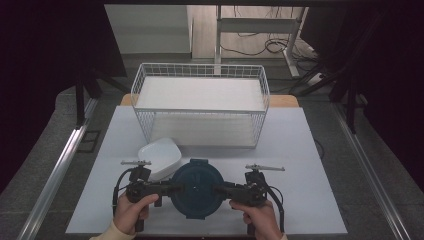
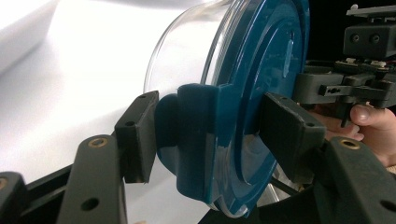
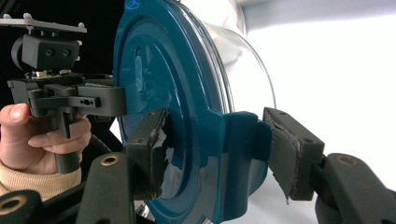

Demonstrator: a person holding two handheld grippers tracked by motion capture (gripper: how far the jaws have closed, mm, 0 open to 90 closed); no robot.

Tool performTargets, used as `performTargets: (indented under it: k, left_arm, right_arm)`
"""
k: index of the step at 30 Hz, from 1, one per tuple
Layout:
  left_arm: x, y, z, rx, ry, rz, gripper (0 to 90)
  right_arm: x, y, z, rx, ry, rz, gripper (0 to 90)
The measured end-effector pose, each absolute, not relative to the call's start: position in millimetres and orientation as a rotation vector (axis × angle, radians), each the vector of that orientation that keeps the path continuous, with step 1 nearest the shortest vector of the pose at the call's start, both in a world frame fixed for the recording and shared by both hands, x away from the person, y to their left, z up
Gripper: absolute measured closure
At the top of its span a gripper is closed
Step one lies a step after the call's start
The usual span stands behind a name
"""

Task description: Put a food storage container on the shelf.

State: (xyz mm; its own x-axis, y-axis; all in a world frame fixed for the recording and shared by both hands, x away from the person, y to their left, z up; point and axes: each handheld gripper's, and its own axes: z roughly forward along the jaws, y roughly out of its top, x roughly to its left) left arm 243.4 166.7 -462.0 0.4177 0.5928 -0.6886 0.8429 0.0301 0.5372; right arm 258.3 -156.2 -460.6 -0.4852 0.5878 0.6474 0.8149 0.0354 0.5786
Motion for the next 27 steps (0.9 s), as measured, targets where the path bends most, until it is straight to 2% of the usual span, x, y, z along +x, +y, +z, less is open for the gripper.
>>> performTargets:
  k: [15,27]
  left_arm:
    - [289,161,-390,1.679,1.185,-0.233,39.9]
    - [302,168,-355,1.668,1.14,-0.186,39.9]
  right_arm:
    - [298,-164,-391,-1.398,-2.129,-1.557,43.2]
    - [316,-160,-351,-1.33,-2.181,-1.594,44.1]
